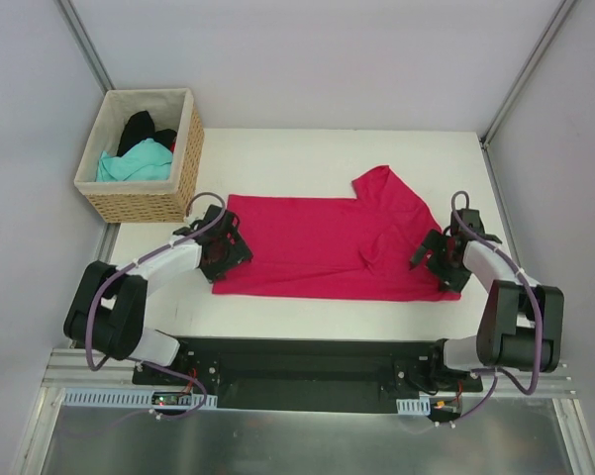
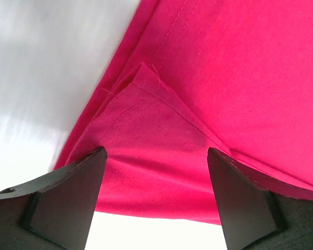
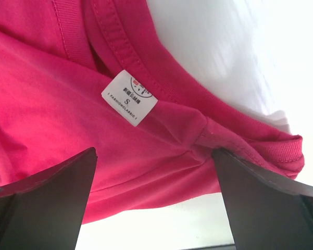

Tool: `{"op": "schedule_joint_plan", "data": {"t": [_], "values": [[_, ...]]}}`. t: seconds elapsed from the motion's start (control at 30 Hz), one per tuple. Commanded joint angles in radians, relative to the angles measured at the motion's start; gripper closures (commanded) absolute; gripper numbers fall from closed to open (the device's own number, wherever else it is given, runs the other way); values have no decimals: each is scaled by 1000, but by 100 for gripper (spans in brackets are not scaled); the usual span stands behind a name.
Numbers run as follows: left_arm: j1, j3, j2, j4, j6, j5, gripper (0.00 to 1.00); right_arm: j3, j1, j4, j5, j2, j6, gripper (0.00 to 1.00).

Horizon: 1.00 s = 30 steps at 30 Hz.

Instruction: Fold and stack the t-shirts

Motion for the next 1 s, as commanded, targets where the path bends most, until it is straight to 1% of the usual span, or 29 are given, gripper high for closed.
{"op": "schedule_joint_plan", "data": {"t": [0.0,0.27,0.4,0.5,0.53,0.6,0.63,0.67,0.7,0.73,0.77,0.8,0.83,0.9,0.97], "values": [[-6,-104,-80,-147,-42,-67,21,-108,-12,-110,-9,-69,25,1],[-78,-239,-236,-222,-144,-74,21,-156,-9,-174,-12,-175,35,0],[-116,-249,-289,-266,-161,-87,21,-135,-9,-243,-3,-218,42,0],[-128,-189,-304,-309,-124,-113,21,-92,-9,-298,-12,-276,28,0],[-130,-126,-307,-322,-103,-130,21,-70,-8,-320,-38,-313,3,0],[-130,-46,-309,-355,-26,-150,20,40,-5,-344,-55,-348,-21,0],[-130,44,-298,-365,8,-158,20,90,-3,-364,-75,-364,-47,0],[-130,92,-290,-371,72,-166,20,179,-2,-373,-85,-365,-60,0],[-131,136,-286,-378,103,-166,19,227,3,-380,-93,-362,-70,0],[-134,213,-271,-377,134,-164,19,261,15,-384,-113,-358,-80,0],[-134,247,-261,-377,179,-156,18,288,23,-381,-125,-347,-84,0],[-134,277,-248,-374,200,-153,17,321,29,-372,-139,-339,-83,0],[-134,325,-216,-362,217,-156,16,322,46,-326,-160,-333,-83,0],[-131,356,-173,-324,289,-175,16,321,61,-268,-170,-290,-83,0],[-99,419,-88,-288,348,-160,15,348,66,-188,-171,-237,-86,0]]}}
